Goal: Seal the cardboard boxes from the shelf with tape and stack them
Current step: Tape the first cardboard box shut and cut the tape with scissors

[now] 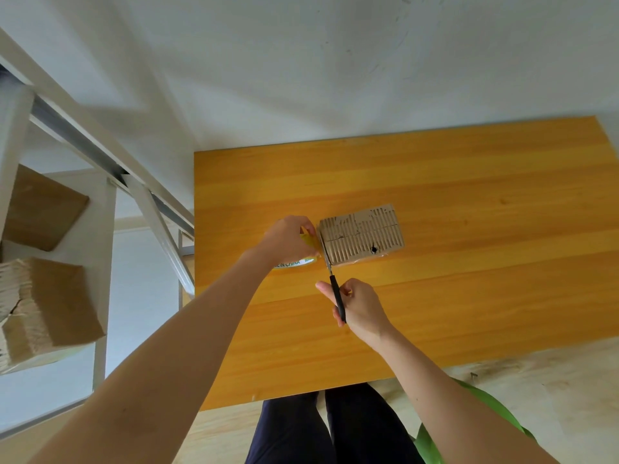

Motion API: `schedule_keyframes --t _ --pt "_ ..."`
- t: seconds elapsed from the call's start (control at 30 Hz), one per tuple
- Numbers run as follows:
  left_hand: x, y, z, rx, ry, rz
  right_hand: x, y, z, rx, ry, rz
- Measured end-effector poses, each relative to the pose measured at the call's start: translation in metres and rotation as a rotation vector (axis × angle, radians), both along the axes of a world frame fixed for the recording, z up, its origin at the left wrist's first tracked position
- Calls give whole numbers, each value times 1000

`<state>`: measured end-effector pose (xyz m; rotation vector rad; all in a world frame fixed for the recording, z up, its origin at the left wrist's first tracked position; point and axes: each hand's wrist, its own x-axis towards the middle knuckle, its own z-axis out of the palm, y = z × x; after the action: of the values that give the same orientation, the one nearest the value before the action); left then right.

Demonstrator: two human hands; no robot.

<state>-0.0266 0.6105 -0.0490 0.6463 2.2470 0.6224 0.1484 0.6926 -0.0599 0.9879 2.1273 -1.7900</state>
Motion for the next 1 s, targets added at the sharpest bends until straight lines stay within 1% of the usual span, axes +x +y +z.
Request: schedule_keyframes --t 0.1,0.17,0.33,0.4,0.5,0.57,0.67,0.77,0.87,1.0 --pt "-2 2 4 5 22 -3 -3 3 0 52 -25 -7" --pt "-3 3 7 -6 76 -33 -4 5 1 75 -37 0" --pt "-3 0 9 -145 209 -128 -1 7 1 65 -72 9" --pt "-5 -2 7 -171 227 -120 1 9 0 74 -110 44" --pt "-9 -5 6 -150 211 -87 3 10 -5 91 -187 106" --pt "-11 -7 5 -119 196 -63 3 7 -11 180 -254 140" --pt "-11 -14 5 -86 184 -30 2 0 -15 404 -339 187" --pt "-8 -24 6 -60 164 46 1 -6 -14 583 -324 207" --pt "-3 -31 10 -6 117 126 2 -9 -15 649 -322 253" --pt "6 -38 18 89 38 159 2 -10 -14 683 -351 347"
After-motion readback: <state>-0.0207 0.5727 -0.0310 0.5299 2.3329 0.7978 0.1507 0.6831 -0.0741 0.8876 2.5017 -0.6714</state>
